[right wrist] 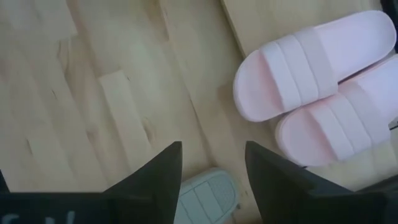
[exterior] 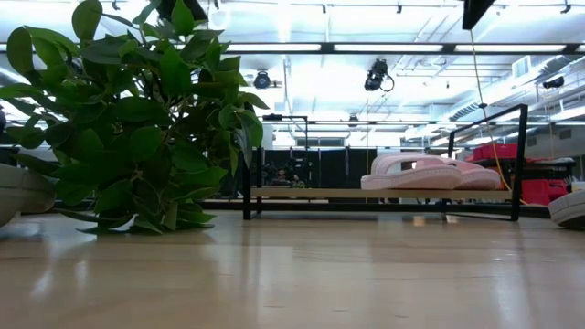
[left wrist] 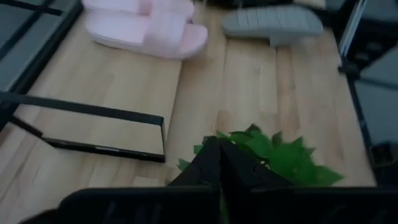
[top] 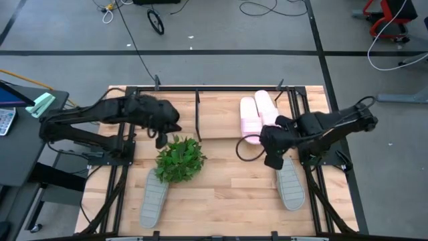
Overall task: Pick and place slides into the shelf
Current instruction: Put the left gray slide on the shelf
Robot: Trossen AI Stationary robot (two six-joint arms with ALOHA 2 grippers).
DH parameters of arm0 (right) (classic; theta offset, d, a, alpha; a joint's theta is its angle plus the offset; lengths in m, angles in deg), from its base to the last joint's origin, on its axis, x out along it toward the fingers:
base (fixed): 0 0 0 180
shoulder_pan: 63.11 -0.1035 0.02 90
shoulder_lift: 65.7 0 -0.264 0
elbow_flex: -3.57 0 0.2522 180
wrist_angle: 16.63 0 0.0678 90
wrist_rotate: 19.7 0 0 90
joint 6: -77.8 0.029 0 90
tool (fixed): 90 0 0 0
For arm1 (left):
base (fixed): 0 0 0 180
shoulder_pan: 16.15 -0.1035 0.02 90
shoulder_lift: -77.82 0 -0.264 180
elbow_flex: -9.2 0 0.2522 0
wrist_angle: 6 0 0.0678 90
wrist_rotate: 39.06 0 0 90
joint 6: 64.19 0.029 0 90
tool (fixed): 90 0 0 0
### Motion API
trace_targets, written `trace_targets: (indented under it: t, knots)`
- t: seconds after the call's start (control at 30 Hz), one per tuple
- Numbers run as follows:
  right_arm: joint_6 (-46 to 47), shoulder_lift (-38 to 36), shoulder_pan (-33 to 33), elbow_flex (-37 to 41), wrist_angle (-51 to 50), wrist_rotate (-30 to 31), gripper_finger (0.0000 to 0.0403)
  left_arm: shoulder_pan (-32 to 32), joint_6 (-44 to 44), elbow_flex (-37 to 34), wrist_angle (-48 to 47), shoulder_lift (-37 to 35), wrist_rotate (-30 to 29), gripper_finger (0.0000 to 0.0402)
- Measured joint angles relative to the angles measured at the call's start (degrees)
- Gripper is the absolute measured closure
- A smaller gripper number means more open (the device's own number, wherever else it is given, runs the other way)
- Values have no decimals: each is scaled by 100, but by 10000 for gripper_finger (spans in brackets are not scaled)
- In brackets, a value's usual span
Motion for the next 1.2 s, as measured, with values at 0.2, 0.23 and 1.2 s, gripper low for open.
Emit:
trace_targets:
  t: [0.2, 0.23, 1.2]
  knots:
    - [570, 0, -802, 0, -49, 167, 222, 840, -1054, 0, 6, -516, -902, 384]
    - [721, 0, -976, 0, -48, 234, 222, 992, -1244, 0, 6, -560, -998, 384]
    - [4653, 1811, -4204, 7, 1993, 1824, 222, 5877, -6907, 0, -1525, 201, -1264, 393]
